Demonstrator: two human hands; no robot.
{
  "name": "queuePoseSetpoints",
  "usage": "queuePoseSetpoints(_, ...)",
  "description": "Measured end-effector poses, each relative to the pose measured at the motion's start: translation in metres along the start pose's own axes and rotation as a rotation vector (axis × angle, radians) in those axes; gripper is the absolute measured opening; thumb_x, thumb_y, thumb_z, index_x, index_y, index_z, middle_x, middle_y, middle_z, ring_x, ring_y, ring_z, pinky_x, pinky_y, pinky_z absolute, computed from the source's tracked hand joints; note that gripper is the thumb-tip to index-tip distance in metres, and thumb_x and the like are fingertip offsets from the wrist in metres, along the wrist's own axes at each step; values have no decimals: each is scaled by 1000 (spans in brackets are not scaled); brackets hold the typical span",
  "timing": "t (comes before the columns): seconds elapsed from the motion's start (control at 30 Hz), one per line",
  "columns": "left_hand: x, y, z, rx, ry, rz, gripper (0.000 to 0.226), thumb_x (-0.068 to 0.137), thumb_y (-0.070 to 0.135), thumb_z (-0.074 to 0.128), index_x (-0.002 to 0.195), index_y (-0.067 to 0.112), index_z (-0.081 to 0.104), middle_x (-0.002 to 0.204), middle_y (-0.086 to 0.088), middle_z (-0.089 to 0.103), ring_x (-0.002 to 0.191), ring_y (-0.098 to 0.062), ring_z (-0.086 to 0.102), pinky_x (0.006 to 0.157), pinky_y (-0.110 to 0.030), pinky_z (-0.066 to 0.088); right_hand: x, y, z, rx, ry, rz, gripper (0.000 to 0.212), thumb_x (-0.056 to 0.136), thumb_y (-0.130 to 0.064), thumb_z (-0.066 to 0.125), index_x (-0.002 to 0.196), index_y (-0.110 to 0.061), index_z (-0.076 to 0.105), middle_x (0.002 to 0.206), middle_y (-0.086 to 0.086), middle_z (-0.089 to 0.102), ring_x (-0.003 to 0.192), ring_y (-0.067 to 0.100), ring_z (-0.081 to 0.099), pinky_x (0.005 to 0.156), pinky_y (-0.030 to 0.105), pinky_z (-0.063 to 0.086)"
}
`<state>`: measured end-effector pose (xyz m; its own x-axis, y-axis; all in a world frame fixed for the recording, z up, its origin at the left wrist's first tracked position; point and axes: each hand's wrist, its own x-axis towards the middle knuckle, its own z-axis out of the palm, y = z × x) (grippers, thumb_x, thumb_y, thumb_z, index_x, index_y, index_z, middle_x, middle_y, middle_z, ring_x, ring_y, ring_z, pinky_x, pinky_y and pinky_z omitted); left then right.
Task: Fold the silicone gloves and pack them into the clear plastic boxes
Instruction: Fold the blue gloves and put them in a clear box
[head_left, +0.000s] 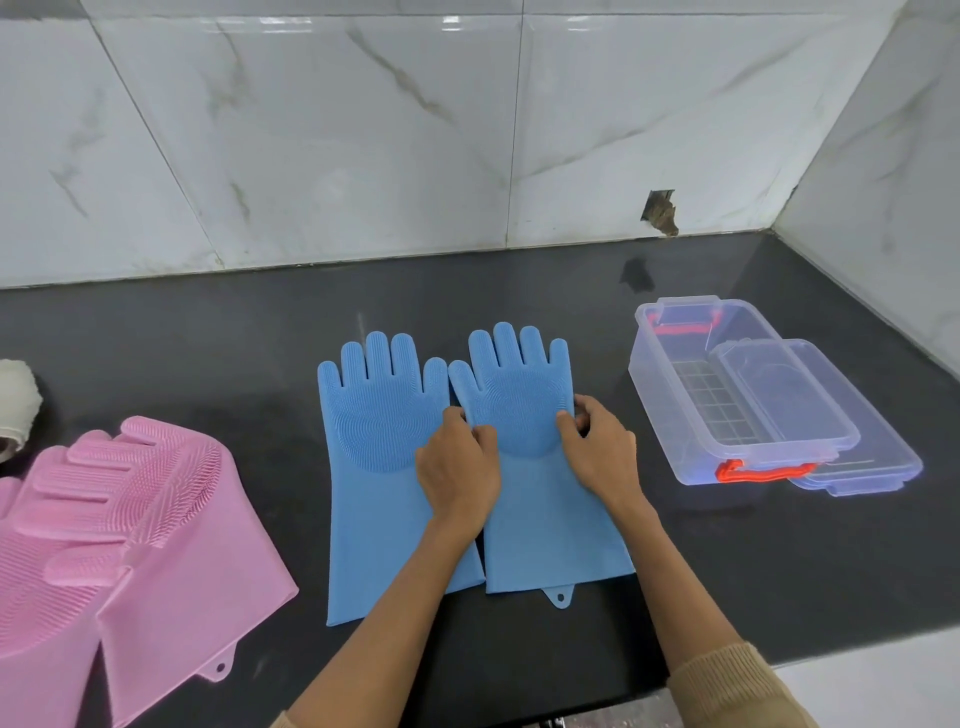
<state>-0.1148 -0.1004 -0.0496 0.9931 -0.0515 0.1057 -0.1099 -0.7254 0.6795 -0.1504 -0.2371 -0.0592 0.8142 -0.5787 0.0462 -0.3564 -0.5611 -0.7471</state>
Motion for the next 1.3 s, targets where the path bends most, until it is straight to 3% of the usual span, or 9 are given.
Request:
queuePoseSetpoints(0.23, 12, 20, -6, -561, -332, -117, 7, 92, 24, 48, 88, 29, 49, 74, 5, 55, 66, -9, 53, 57, -20, 45, 7, -8, -13, 413, -223, 29, 20, 97, -17, 45, 114, -19, 56, 103, -7, 65, 84, 2, 65, 60, 10, 48)
queuePoseSetpoints(0.4, 14, 23, -21, -811, -453, -211, 23, 92, 19, 41, 106, 30, 55, 82, 5, 61, 69, -7, 58, 51, -19, 47, 1, -17, -16, 596, -201, 50, 24, 95, -16, 44, 107, -28, 61, 102, -12, 69, 87, 1, 67, 67, 12, 51)
queuePoseSetpoints(0.53, 19, 18, -42, -904, -434, -192, 32, 92, 14, 36, 114, 26, 56, 67, 6, 55, 47, -2, 47, 39, -17, 37, 0, -32, -19, 675, -196, 42, 27, 95, -16, 42, 105, -31, 62, 103, -11, 69, 93, 6, 65, 75, 21, 50)
queuePoseSetpoints(0.67, 26, 10, -63, -933, -412, -168, 40, 93, 13, 36, 127, 28, 50, 83, 0, 62, 57, -6, 52, 48, -21, 42, -3, -51, -12, 721, -217, -12, 29, 96, -15, 40, 108, -34, 59, 105, -14, 67, 94, 4, 65, 71, 16, 52)
queuePoseSetpoints(0.83, 36, -11, -88, -912, -345, -184, 46, 94, 14, 35, 138, 27, 41, 97, -2, 60, 61, -6, 53, 50, -21, 44, -7, -69, 8, 718, -317, -98, 33, 97, -12, 38, 123, -28, 51, 120, -6, 60, 111, 12, 59, 94, 33, 49)
queuePoseSetpoints(0.93, 39, -29, -99, -940, -294, -209, 48, 93, 10, 33, 136, 27, 42, 103, 0, 63, 70, -8, 58, 54, -21, 49, -9, -75, 24, 713, -376, -154, 36, 97, -10, 37, 124, -30, 50, 118, -12, 60, 110, 8, 59, 93, 29, 49)
queuePoseSetpoints(1.13, 36, -68, -103, -900, -225, -288, 51, 89, 2, 30, 132, 23, 47, 55, 11, 56, 32, -1, 40, 32, -14, 32, -16, -67, 51, 452, -454, -177, 34, 97, -20, 42, 122, -43, 43, 87, 11, 61, 78, 25, 60, 70, 42, 51)
queuePoseSetpoints(1.2, 34, -81, -99, -853, -224, -311, 50, 89, 3, 31, 132, 23, 46, 50, 12, 51, 33, -1, 37, 33, -15, 31, -16, -63, 55, 363, -418, -154, 31, 94, -22, 48, 121, -37, 46, 72, -3, 56, 64, 7, 54, 62, 28, 48)
queuePoseSetpoints(1.3, 32, -92, -96, -772, -212, -325, 47, 90, 5, 34, 133, 23, 44, 59, 7, 52, 35, -1, 38, 35, -17, 32, -14, -63, 55, 353, -425, -36, 13, 92, -24, 53, 104, -22, 58, 81, -1, 63, 71, 13, 61, 59, 32, 57)
